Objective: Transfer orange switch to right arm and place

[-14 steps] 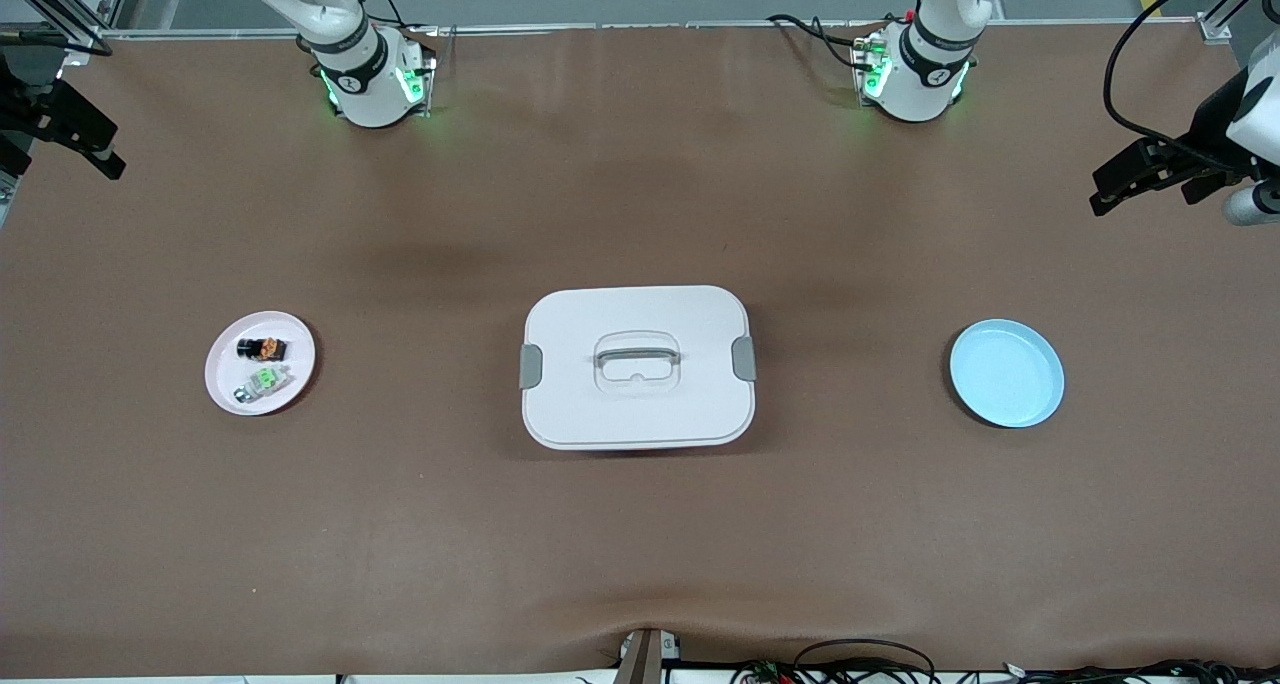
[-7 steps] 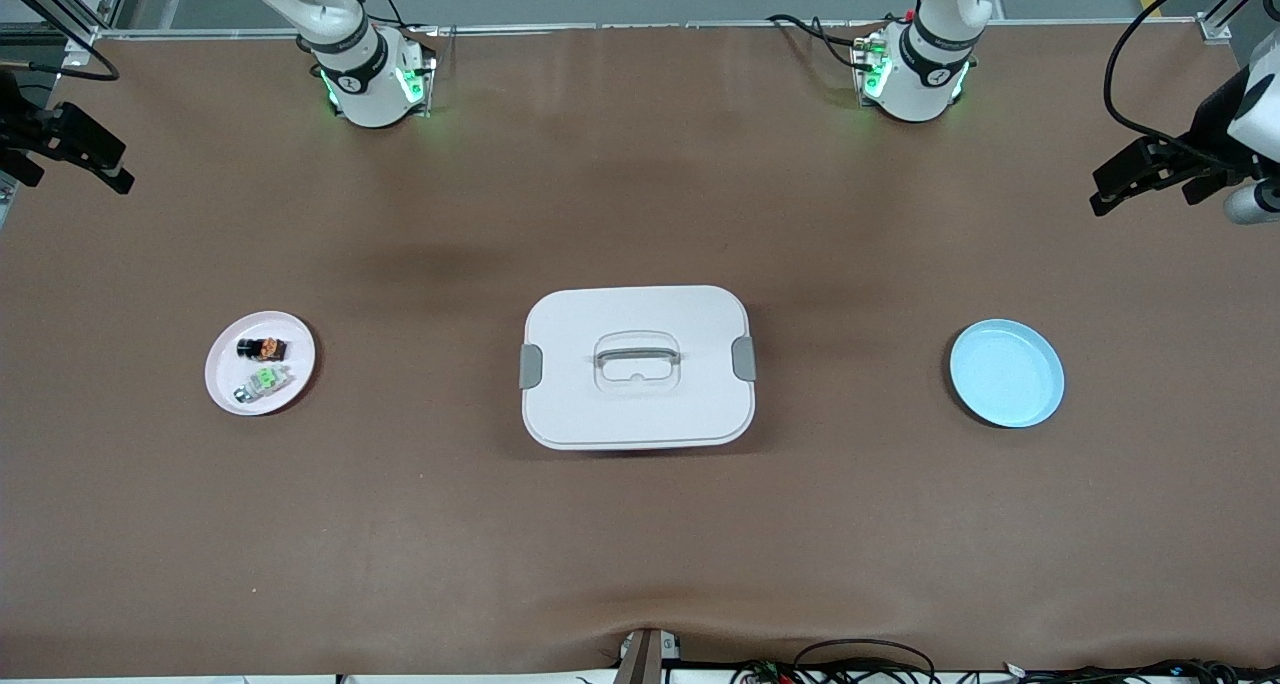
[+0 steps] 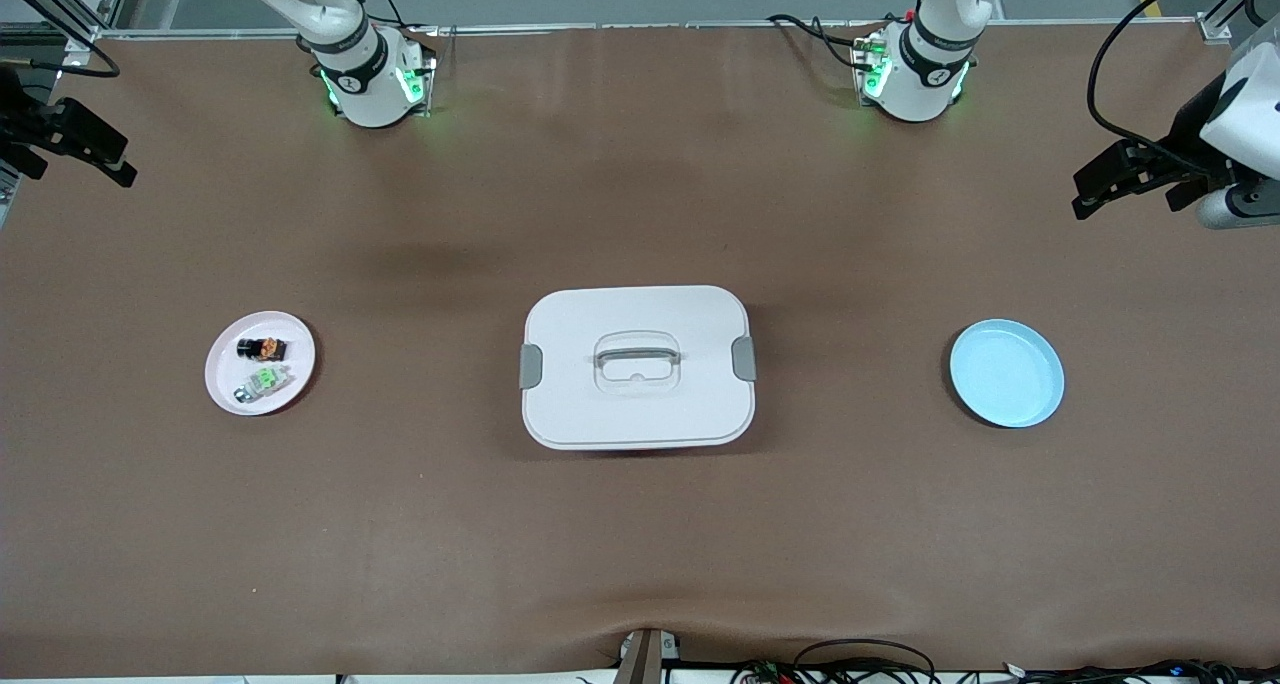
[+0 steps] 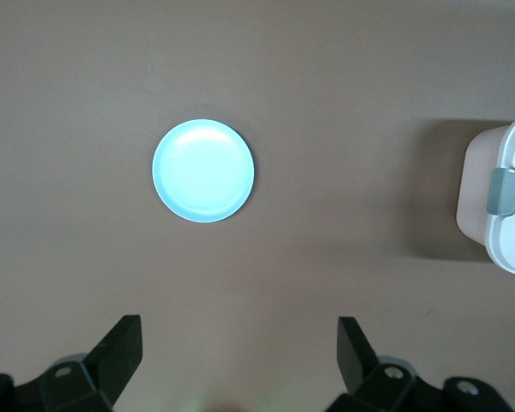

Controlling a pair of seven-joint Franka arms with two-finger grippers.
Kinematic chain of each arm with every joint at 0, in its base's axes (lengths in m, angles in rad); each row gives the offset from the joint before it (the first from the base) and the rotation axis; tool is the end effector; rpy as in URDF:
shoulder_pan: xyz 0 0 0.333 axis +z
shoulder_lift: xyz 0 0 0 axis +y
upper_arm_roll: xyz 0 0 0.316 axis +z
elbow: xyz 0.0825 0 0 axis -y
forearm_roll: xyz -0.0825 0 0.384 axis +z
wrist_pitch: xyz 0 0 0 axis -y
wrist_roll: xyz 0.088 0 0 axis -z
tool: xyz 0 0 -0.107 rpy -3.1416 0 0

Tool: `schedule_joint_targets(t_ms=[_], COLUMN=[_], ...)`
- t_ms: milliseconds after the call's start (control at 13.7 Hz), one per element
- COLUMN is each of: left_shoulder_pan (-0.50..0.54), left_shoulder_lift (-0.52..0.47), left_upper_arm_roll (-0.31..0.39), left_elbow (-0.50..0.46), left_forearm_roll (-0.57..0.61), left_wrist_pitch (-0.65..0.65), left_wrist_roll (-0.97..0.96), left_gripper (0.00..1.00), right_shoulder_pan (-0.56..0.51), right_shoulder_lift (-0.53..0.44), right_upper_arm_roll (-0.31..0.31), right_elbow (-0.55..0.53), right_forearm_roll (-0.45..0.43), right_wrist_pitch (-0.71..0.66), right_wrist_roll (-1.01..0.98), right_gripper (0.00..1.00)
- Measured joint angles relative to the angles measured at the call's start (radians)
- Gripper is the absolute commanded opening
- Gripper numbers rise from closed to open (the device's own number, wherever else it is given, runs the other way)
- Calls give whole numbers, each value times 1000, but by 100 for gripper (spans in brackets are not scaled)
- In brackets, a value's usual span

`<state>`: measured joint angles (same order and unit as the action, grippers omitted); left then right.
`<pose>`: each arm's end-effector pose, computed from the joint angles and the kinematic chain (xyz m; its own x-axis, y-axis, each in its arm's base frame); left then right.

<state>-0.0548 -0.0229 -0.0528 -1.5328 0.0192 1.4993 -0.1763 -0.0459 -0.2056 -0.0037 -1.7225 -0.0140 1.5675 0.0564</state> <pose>0.5374 -0.0562 0.6486 0.9975 0.0700 -0.0069 0.0698 -0.9973 -0.0219 0.4879 -0.0259 0.6599 0.9931 -0.1057 0.0512 -0.1064 -0.9943 0.0104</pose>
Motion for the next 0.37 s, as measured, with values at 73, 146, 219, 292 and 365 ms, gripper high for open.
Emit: schedule_joint_targets(t_ms=[73, 146, 219, 292, 365], left_shoulder_pan=[0, 0, 0, 0, 0], left_shoulder_lift=[1, 2, 2, 2, 2], left_upper_arm_roll=[0, 0, 0, -1, -1], left_elbow=[2, 3, 3, 3, 3], left_forearm_roll=[0, 0, 0, 0, 0], left_wrist_pitch=[-2, -4, -5, -5, -5], left_wrist_roll=[0, 0, 1, 3, 7], left_gripper=[100, 100, 100, 100, 100], right_shoulder_pan=[0, 0, 0, 0, 0], right_shoulder_lift=[0, 0, 0, 0, 0], right_upper_arm_roll=[0, 0, 0, 0, 0], right_elbow=[0, 0, 0, 0, 0], right_forearm_roll=[0, 1, 2, 2, 3], right_wrist_pitch=[0, -2, -5, -6, -7], right_wrist_roll=[0, 0, 1, 1, 1], right_gripper=[100, 100, 100, 100, 100])
